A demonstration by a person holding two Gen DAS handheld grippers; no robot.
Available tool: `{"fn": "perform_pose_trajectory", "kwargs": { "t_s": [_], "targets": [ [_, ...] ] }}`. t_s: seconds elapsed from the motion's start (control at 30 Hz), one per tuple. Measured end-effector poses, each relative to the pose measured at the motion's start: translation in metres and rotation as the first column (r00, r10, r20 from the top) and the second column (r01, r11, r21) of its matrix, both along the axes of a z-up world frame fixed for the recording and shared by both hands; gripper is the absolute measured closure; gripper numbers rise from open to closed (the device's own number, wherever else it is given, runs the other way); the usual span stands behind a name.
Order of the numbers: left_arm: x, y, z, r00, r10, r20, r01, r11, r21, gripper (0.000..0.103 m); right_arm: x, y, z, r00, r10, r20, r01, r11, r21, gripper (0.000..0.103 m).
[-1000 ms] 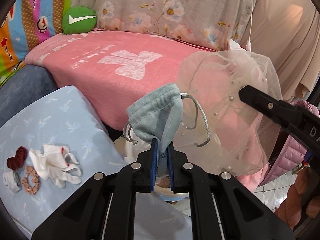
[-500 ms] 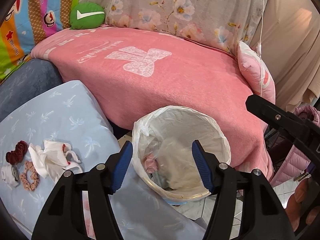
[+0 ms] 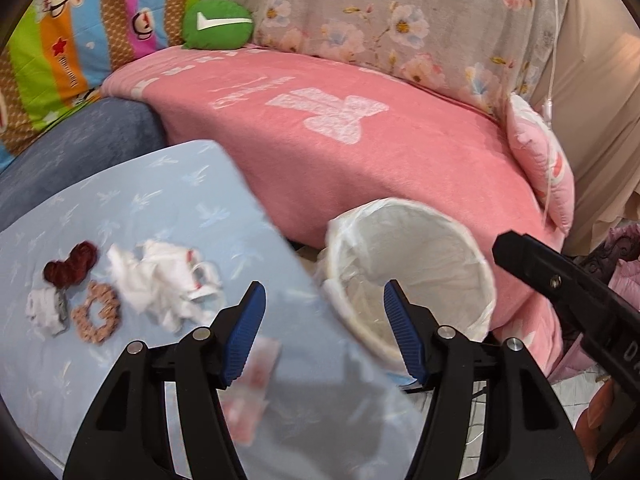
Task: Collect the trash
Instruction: 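Move both tools back over the table toward the remaining items, then grasp the pink pad packets with the right tool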
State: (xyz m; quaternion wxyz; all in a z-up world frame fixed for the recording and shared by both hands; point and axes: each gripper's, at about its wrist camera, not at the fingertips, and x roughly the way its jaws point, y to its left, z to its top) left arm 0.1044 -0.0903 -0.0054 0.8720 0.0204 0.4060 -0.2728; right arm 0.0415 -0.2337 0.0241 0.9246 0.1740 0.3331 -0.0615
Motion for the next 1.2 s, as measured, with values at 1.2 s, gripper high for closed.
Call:
{"fn": "perform_pose_trajectory", "kwargs": {
  "t_s": [1.2],
  "targets": [
    [-0.007, 0.17, -0.058, 0.937, 0.343, -0.072, -0.334, 0.936, 0.114, 0.035, 0.037, 0.145, -0.121, 0.929, 0.205, -0.309, -0.226, 0.973, -0.035, 0.051]
  ]
}}
